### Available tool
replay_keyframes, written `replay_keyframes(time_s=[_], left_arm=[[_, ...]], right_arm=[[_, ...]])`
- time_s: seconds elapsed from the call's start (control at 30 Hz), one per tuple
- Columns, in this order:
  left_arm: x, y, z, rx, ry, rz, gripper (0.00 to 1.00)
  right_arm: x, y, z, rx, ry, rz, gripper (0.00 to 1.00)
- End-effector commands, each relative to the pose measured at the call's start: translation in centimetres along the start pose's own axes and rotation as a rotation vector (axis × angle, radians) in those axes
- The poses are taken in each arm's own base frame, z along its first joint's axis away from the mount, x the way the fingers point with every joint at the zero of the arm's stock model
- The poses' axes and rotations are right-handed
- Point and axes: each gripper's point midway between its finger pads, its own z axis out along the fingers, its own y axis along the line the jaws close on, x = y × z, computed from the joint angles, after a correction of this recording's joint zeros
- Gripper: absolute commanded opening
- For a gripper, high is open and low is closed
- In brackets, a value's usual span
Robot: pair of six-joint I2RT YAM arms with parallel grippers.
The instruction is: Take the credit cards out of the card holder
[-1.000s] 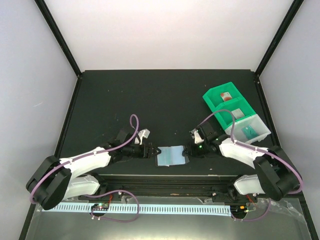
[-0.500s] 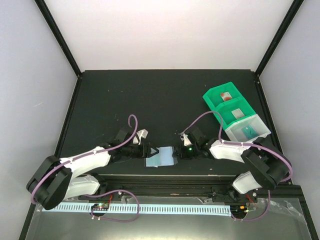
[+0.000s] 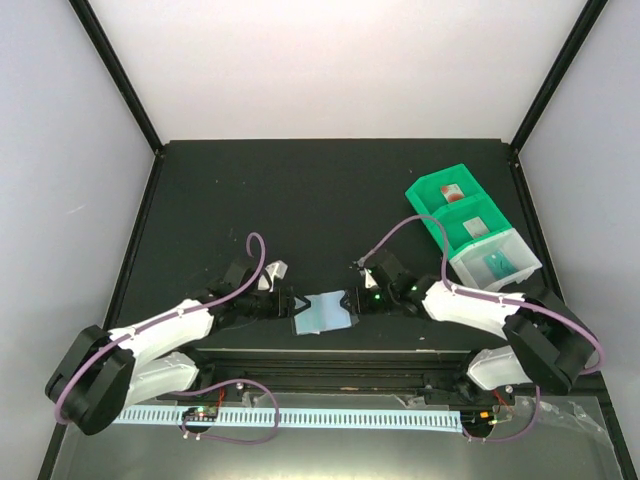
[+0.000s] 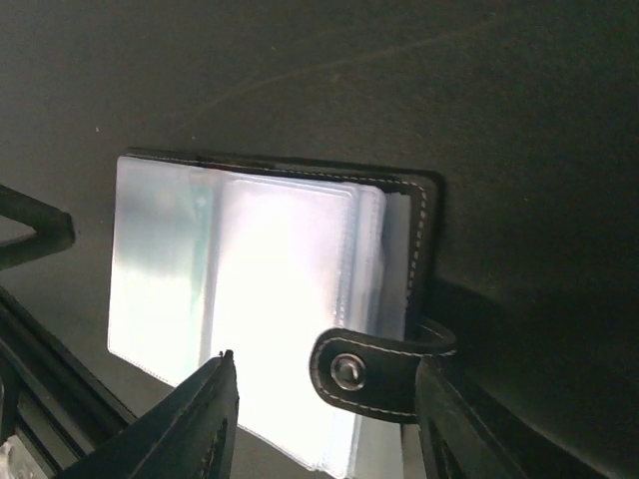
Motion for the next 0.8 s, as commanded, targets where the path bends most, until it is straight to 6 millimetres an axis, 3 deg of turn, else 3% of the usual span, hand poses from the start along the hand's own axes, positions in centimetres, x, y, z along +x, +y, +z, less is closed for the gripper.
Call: replay_keyframes(time_s=[0.0,0.23,0.53,0.77], left_arm=[[-0.1,-0.9,0.0,0.067,-0.002,-0.014,0.71],[0.4,0.5,0.6,0.029,0.001,-0.044,0.69],[0.7,1.4,1.1,0.017,0.005,-0.064,0.65],[0.8,1.8,1.7,0.009,0.018,-0.061,0.59]], right_arm=[[-0.9,0.3,-0.1,0.063,-0.020,-0.061,0.51],[-2.3,0.4,0.4,0.128,-0.020,-0.110,0.62],[-1.9,0.5,1.5,0.181,0.028,-0.147,0.52],[-1.0,-0.6,2.8,0.245,0.058,-0.153,0.43]])
